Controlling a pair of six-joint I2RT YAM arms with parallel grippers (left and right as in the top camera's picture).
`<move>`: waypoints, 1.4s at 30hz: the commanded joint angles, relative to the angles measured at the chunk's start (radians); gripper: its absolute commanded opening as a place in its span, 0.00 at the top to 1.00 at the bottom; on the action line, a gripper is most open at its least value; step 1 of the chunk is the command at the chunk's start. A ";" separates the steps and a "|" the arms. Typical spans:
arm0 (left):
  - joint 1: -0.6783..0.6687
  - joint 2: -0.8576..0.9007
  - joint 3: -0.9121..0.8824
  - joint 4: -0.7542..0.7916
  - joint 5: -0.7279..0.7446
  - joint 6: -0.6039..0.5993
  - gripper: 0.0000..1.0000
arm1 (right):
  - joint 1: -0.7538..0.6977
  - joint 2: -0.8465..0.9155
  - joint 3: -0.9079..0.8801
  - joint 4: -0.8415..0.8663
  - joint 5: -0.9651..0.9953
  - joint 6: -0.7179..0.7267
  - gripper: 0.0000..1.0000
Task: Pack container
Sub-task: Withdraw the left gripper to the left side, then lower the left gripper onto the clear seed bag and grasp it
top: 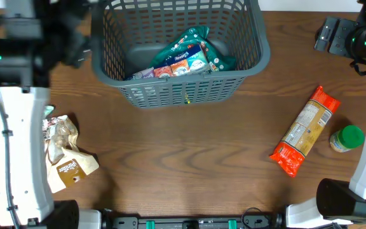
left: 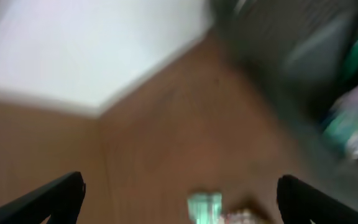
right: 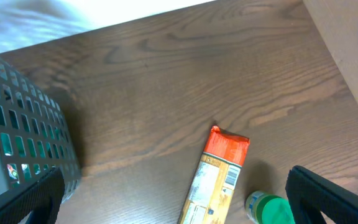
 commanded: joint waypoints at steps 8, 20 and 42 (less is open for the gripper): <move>0.392 0.079 -0.015 -0.097 0.188 -0.046 0.02 | -0.002 0.000 -0.004 0.004 -0.004 -0.011 0.01; 0.451 0.236 -0.028 -0.227 0.311 -0.269 0.01 | -0.002 0.000 -0.004 0.067 -0.003 -0.010 0.01; 0.415 -0.367 -0.872 -0.021 0.263 -0.598 0.01 | -0.002 0.000 -0.004 0.138 -0.004 -0.011 0.01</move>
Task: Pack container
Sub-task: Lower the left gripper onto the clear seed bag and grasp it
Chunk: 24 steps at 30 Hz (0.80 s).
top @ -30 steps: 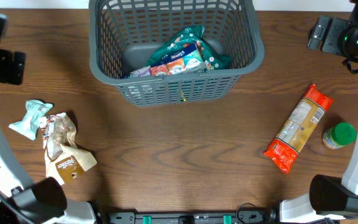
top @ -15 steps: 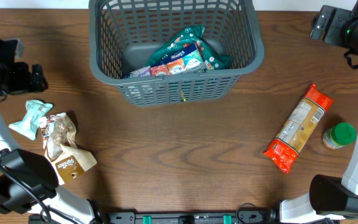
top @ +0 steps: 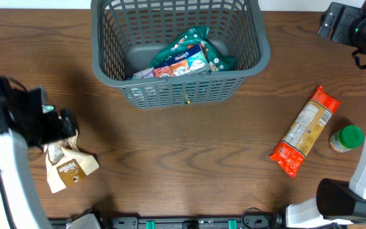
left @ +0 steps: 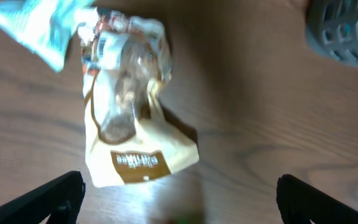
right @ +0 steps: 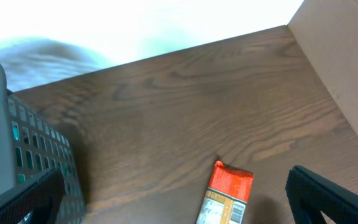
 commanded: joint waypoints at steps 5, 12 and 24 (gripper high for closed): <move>0.003 -0.002 -0.137 0.126 -0.106 -0.104 0.02 | -0.002 0.000 -0.003 -0.007 -0.004 -0.011 0.01; 0.003 0.140 -0.151 0.229 -0.153 -0.105 0.01 | -0.002 0.000 -0.003 -0.016 -0.004 -0.010 0.01; 0.003 0.396 -0.151 0.350 -0.152 -0.131 0.02 | -0.002 0.000 -0.003 -0.018 -0.004 -0.011 0.01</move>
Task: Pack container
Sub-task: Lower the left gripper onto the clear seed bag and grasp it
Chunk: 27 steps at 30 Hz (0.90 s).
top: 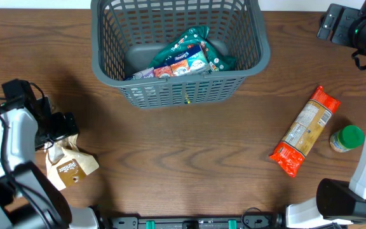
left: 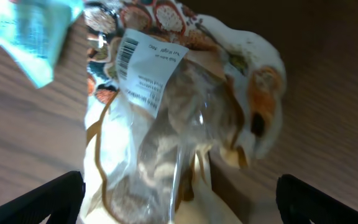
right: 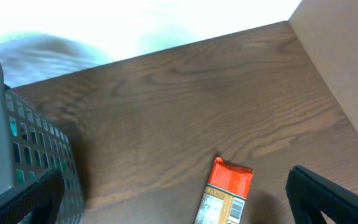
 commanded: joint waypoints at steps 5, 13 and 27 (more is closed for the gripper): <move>0.003 0.107 -0.005 0.054 -0.011 -0.019 0.01 | -0.002 0.000 -0.003 -0.002 -0.004 -0.010 0.01; 0.003 0.210 -0.018 0.095 -0.003 -0.019 0.01 | -0.002 0.000 -0.003 -0.003 -0.004 -0.010 0.01; 0.003 0.220 -0.090 0.117 0.000 -0.019 0.59 | -0.002 0.000 -0.003 -0.004 -0.003 -0.011 0.01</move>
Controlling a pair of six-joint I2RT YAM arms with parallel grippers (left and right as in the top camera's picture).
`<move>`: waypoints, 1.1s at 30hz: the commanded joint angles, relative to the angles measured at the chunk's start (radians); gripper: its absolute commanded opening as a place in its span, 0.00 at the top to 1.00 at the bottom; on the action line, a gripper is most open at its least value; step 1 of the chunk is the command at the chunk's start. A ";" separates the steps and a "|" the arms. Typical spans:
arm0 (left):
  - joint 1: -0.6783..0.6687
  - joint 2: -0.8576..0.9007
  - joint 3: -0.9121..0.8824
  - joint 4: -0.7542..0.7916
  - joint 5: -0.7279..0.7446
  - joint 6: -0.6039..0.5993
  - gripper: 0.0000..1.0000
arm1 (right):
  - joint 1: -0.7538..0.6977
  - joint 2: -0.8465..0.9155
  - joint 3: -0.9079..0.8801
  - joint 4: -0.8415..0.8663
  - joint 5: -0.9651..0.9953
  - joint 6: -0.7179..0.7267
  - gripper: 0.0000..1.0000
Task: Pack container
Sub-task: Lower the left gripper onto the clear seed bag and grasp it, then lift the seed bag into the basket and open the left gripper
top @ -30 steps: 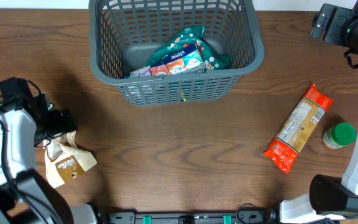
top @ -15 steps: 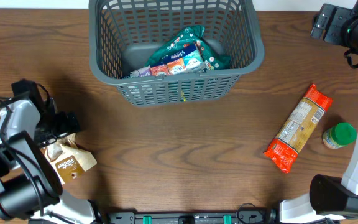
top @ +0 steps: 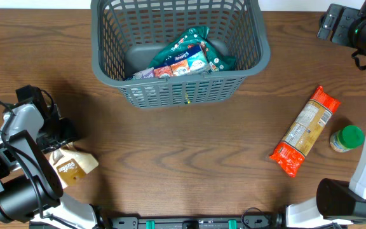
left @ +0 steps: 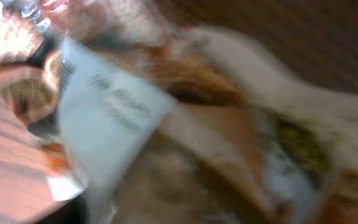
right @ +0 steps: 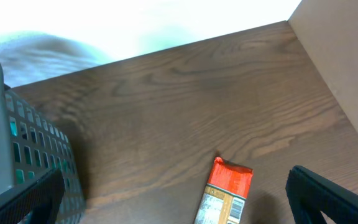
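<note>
A grey mesh basket (top: 253,44) stands at the back centre with several snack packets (top: 186,57) inside. A tan and brown snack bag (top: 74,165) lies at the front left. My left gripper (top: 59,135) is down on the bag's upper end. In the left wrist view the bag (left: 216,124) fills the frame, blurred, and no fingers show. An orange pasta packet (top: 304,130) and a green-lidded jar (top: 347,138) lie at the right. My right gripper (right: 176,183) hangs open, high at the back right, holding nothing.
A light teal packet that lay beside the tan bag is hidden under the left arm. A cardboard-coloured surface (right: 347,68) borders the table on the right in the right wrist view. Bare wood lies between basket and pasta packet.
My left gripper has dropped closer onto the tan bag, which now fills its blurred view and hides the fingers. The right arm, pasta packet, jar and basket have not moved.
My left gripper was open, up beside the basket's left rim. Then it was open above the tan bag at the front left, then closer over the bag's crumpled top, and now pressed right onto it. The right gripper stayed open at the back right.
</note>
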 commanded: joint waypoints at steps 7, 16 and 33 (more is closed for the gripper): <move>0.002 0.035 -0.043 -0.003 0.018 -0.004 0.94 | -0.002 0.000 -0.003 -0.004 -0.004 -0.022 0.01; -0.006 -0.021 0.069 -0.139 0.104 -0.004 0.94 | -0.002 0.000 -0.003 -0.003 -0.004 -0.022 0.01; -0.235 -0.275 0.670 -0.351 0.103 0.154 0.94 | -0.002 0.000 -0.003 -0.004 -0.004 -0.027 0.01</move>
